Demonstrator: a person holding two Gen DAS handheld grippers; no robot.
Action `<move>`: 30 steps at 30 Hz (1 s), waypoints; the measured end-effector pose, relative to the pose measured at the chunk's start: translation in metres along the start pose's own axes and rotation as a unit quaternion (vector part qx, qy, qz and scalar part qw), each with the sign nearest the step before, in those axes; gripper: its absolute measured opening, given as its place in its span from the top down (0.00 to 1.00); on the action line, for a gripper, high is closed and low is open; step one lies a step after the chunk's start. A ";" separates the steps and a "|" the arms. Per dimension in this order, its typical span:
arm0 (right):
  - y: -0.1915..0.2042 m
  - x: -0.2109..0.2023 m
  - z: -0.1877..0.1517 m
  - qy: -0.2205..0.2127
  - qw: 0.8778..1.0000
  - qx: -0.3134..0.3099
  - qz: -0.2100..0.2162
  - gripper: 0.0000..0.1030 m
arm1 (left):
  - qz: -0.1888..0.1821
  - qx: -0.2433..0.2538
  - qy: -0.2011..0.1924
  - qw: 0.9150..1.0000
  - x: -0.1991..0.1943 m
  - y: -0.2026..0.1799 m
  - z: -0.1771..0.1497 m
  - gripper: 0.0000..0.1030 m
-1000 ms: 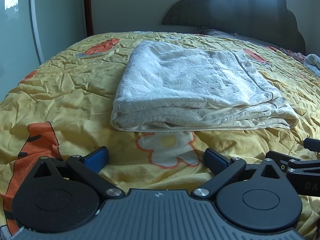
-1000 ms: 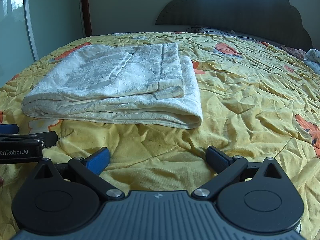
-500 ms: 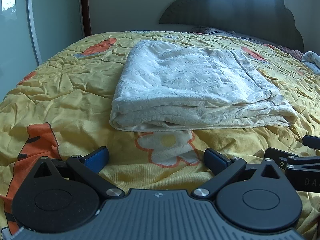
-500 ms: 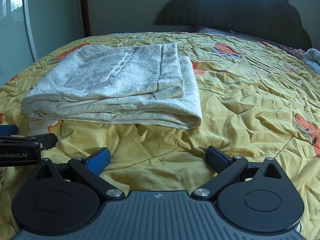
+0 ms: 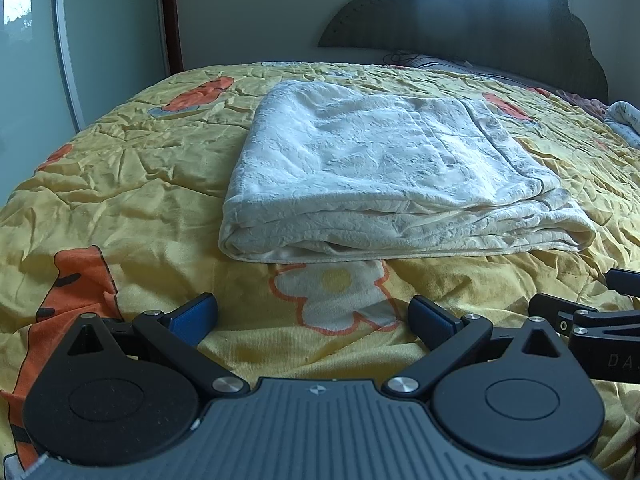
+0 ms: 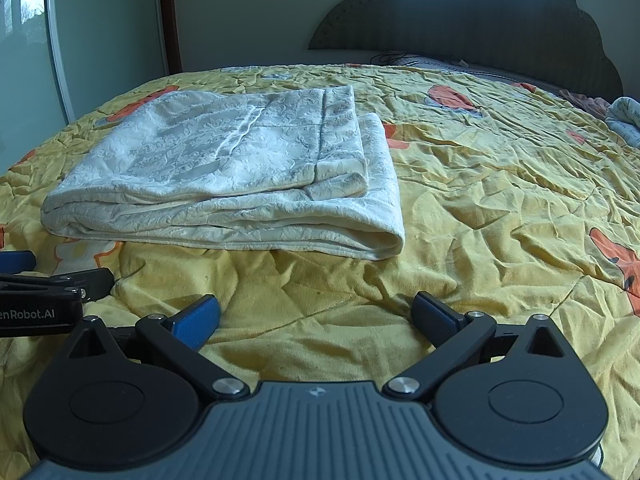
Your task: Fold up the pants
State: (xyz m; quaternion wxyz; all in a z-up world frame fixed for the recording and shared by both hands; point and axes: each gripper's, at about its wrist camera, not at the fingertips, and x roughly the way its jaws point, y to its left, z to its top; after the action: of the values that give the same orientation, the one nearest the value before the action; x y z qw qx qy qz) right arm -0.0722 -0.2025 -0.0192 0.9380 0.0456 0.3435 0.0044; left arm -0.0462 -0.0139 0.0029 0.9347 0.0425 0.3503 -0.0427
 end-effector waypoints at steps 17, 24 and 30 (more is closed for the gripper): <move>0.001 0.000 0.000 0.000 1.000 0.001 -0.001 0.00 | -0.004 0.002 0.002 1.000 0.000 0.001 0.000 0.00; 0.001 0.001 0.000 0.000 1.000 0.001 -0.001 0.00 | -0.004 0.001 0.002 1.000 0.000 0.001 0.000 0.00; 0.001 0.001 0.000 0.000 1.000 0.001 -0.001 0.00 | -0.004 0.001 0.002 1.000 0.001 0.001 0.000 0.00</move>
State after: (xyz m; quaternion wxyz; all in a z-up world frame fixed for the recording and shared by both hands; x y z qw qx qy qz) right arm -0.0717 -0.2015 -0.0197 0.9382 0.0460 0.3431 0.0034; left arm -0.0454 -0.0133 0.0027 0.9338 0.0425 0.3521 -0.0468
